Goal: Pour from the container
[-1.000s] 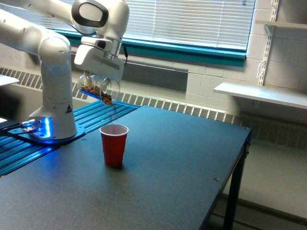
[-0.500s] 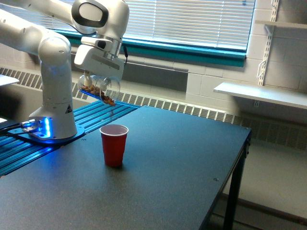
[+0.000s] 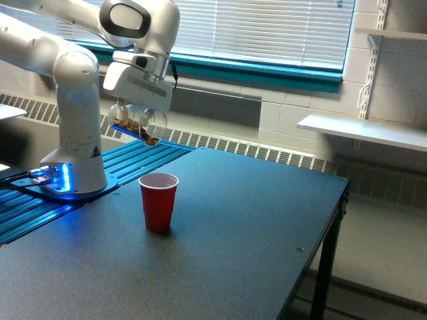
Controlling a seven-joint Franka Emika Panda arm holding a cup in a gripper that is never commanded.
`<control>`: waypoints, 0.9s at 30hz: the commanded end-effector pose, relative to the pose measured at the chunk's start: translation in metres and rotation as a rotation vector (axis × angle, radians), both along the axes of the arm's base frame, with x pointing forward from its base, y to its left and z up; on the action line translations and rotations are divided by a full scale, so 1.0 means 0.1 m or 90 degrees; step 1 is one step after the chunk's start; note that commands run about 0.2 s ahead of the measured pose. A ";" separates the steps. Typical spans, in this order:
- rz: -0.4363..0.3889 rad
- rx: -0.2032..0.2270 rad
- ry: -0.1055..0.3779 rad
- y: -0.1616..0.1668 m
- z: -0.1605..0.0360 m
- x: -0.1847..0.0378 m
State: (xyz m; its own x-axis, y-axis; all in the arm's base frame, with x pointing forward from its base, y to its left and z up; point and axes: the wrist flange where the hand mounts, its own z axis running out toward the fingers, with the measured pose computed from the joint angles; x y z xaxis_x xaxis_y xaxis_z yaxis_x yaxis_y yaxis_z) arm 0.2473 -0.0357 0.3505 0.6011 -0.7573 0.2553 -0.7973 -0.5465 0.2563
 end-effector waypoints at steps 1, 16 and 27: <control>0.002 -0.044 0.076 0.01 -0.26 -0.02; -0.019 -0.049 0.052 -0.11 -0.11 0.11; -0.016 -0.050 0.043 -0.15 -0.04 0.17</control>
State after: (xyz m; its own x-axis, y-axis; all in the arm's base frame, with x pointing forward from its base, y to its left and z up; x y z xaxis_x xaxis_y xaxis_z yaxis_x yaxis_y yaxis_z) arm 0.2473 -0.0357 0.3505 0.6011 -0.7573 0.2553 -0.7973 -0.5465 0.2563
